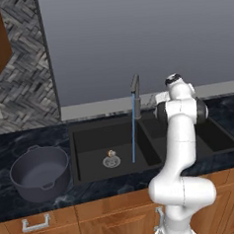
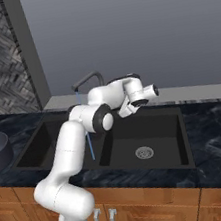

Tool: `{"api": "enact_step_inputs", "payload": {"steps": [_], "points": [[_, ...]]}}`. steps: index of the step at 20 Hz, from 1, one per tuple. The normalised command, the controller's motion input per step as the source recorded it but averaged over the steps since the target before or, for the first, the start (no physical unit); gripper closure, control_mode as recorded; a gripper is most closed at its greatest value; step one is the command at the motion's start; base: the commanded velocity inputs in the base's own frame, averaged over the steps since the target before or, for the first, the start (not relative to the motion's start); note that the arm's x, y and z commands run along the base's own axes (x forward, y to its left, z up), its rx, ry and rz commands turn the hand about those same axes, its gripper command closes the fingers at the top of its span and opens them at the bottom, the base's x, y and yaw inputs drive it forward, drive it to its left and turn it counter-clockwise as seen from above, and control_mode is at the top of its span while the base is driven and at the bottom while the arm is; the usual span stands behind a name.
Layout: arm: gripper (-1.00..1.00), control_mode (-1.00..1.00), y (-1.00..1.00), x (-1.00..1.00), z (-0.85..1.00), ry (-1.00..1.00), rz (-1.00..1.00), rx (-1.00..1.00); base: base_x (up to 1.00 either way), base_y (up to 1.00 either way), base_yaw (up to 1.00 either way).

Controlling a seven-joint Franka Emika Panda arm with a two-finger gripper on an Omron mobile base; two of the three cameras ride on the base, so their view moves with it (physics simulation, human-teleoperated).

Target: Dump the mushroom from the pot into the sink. Then turn on the water and wash the mushroom. Then turn off the water and put the mushroom back in the pot.

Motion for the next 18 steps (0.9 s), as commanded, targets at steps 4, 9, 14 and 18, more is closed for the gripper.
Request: {"api": "enact_step_inputs", "payload": {"steps": [4,9,14,18], "points": [[-1.00,-1.00,0.10,0.23,0.00,0.00,0.00,0.00,0.00,0.00,0.00],[-1.00,-1.00,0.06,0.15,-0.01,0.00,0.00,0.00,0.00,0.00,0.00],[-1.00,-1.00,0.00,0.04,0.00,0.00,0.00,0.00,0.00,0.00,0.00],[-1.00,-1.00,0.04,0.13,0.00,0.00,0.00,0.00,0.00,0.00,0.00]]}}
